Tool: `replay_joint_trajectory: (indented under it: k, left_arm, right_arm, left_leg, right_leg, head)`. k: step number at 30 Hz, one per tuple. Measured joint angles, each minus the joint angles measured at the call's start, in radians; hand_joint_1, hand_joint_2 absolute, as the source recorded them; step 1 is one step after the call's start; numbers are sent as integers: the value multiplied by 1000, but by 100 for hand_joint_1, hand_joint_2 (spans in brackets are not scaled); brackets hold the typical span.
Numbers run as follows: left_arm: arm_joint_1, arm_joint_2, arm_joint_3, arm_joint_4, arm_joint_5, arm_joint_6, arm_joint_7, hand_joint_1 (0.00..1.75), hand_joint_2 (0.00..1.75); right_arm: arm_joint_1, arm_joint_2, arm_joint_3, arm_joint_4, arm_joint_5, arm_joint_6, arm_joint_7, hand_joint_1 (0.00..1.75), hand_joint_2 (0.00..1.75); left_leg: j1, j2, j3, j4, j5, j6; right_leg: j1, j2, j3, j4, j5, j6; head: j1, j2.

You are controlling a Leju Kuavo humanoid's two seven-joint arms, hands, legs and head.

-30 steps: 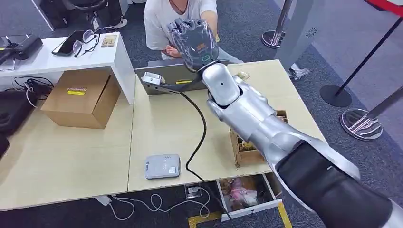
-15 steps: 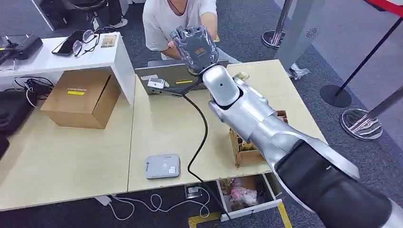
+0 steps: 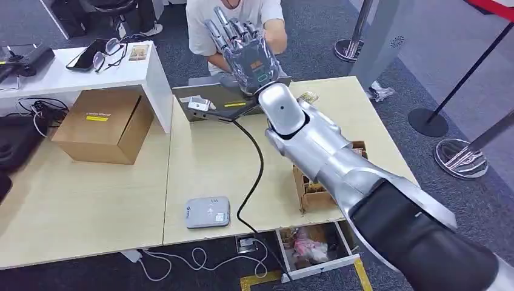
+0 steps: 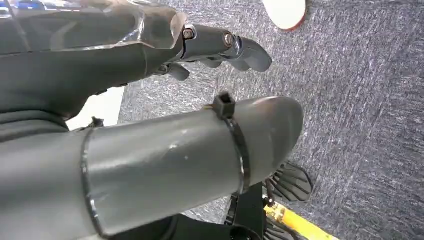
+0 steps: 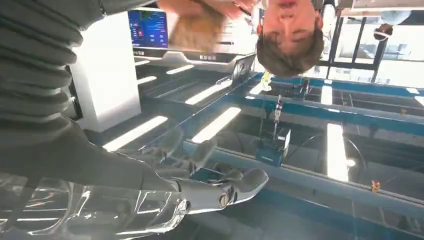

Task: Pass the card to the sensor for recognition and then transmit it.

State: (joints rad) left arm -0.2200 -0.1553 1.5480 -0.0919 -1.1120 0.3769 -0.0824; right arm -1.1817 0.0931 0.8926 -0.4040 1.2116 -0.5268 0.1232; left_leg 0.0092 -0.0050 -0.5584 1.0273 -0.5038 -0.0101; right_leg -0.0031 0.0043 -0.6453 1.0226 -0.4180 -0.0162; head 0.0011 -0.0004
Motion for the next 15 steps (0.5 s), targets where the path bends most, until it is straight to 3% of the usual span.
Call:
replay_joint_trajectory:
  k: [4,8,15]
  left_arm:
    - [-1,0,0,0,-1,0,0,0,0]
    - [-3,0,0,0,0,0,-5,0,0]
    - [-4,-5,0,0,35,11,-29,0,0]
  right_arm:
    - [7,0,-25,-4,-36,-43,-39,0,0]
    - [32,0,-74,-29,-113,-85,-118,0,0]
    - [150,0,-187,-191,-379,-78,-280,0,0]
  left_leg:
    - [0,0,0,0,0,0]
    - [0,0,0,0,0,0]
    - [0,0,0,0,0,0]
  right_leg:
    - [0,0,0,0,0,0]
    - [0,0,0,0,0,0]
    - [0,0,0,0,0,0]
  head:
    - [0,0]
    - [0,0]
    - [0,0]
